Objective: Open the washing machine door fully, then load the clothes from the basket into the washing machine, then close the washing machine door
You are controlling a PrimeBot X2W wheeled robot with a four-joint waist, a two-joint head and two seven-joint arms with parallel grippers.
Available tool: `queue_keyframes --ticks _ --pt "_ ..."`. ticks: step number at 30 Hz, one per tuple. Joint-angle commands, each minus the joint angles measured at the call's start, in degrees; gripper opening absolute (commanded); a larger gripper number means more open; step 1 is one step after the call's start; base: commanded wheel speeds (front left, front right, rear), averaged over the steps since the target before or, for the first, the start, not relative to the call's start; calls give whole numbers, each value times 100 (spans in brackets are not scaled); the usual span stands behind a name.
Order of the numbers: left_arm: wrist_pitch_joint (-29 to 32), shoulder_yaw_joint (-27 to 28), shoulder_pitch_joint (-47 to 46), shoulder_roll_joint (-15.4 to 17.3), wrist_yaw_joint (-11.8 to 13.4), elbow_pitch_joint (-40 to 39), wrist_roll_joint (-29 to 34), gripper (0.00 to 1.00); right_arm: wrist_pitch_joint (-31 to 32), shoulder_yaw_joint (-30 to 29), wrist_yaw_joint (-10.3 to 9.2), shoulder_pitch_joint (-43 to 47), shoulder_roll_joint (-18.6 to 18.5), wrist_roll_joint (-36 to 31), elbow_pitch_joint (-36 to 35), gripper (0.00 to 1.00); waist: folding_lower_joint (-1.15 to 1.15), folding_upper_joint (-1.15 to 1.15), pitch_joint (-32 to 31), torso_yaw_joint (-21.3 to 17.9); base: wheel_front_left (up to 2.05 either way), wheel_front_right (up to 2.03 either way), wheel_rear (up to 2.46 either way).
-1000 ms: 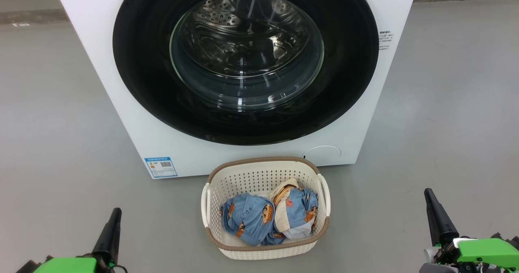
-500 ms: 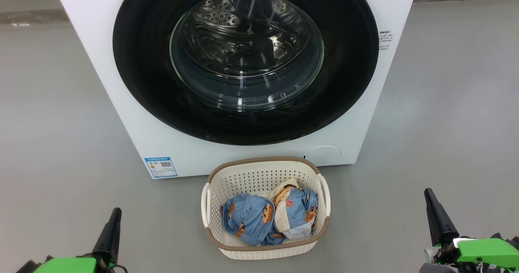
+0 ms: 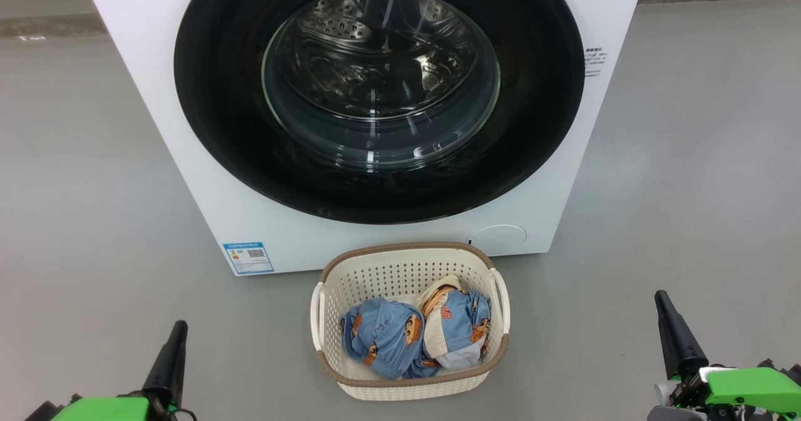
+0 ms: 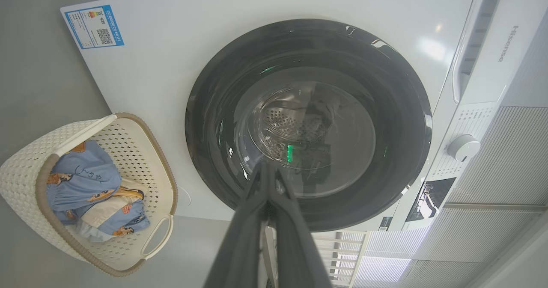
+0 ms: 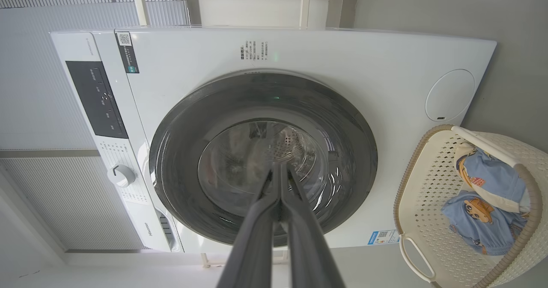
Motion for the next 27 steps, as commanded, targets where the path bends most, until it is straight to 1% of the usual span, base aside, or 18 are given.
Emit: queue_keyframes --ticks 1,27 --pt "37 198 -240 73 -18 -110 83 0 45 130 9 -235 -22 -68 -141 0 0 0 0 0 0 0 0" --pt "36 197 -239 73 -18 -110 83 0 44 130 9 -235 -22 -68 -141 0 0 0 0 0 0 0 0"
